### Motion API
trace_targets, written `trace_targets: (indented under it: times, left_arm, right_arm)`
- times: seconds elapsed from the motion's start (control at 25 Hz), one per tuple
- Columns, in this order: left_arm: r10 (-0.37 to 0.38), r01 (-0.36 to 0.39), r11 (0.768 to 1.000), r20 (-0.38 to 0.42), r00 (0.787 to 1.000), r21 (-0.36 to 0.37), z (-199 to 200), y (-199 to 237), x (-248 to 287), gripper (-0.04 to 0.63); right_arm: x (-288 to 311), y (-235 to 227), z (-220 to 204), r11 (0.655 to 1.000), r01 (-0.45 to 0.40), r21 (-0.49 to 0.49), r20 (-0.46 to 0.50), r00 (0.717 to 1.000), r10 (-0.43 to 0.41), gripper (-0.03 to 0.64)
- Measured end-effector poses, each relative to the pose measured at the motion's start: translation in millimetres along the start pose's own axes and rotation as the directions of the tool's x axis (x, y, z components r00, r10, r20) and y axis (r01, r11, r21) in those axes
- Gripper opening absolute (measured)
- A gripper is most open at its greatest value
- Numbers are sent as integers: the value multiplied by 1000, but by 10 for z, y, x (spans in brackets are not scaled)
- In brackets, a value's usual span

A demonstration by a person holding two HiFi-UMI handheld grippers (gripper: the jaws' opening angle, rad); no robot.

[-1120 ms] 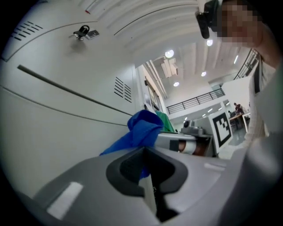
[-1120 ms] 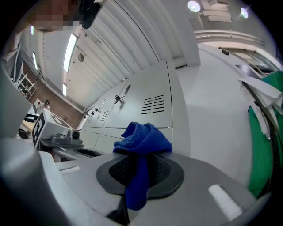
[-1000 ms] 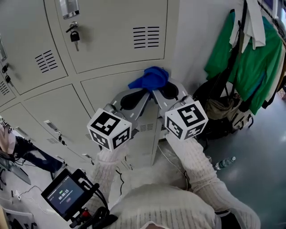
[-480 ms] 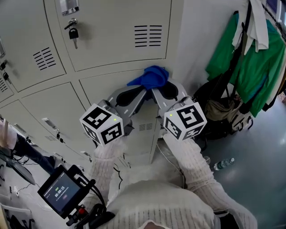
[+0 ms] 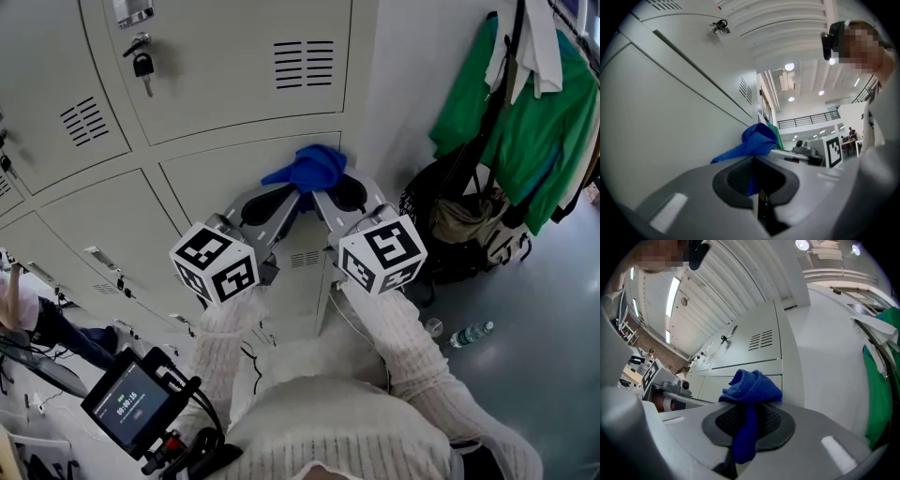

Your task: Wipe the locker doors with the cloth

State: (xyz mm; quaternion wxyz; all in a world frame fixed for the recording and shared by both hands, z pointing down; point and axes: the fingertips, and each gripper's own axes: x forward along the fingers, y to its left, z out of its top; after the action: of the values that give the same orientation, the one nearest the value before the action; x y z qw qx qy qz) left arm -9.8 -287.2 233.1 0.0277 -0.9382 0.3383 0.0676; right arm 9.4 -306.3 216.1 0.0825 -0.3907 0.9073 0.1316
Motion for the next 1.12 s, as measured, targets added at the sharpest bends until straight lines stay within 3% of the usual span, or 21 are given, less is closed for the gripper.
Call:
trace_targets:
  times: [0.16, 0.6, 1.12]
  left_arm:
    - [6, -7, 1000, -36, 999, -12, -177, 38, 0, 6]
    - [36, -55, 985, -120, 992, -161, -768, 22, -59, 6]
    - [45, -132, 936, -259, 965, -328, -1659, -33, -183, 6]
  right_arm:
    - [-17, 11, -189, 999, 0, 33, -27, 1000, 1, 46]
    - [-156, 80, -781, 992, 13, 126, -146, 989, 6, 45]
    - [-377, 219, -1707, 970, 41, 239, -357, 933, 49, 46]
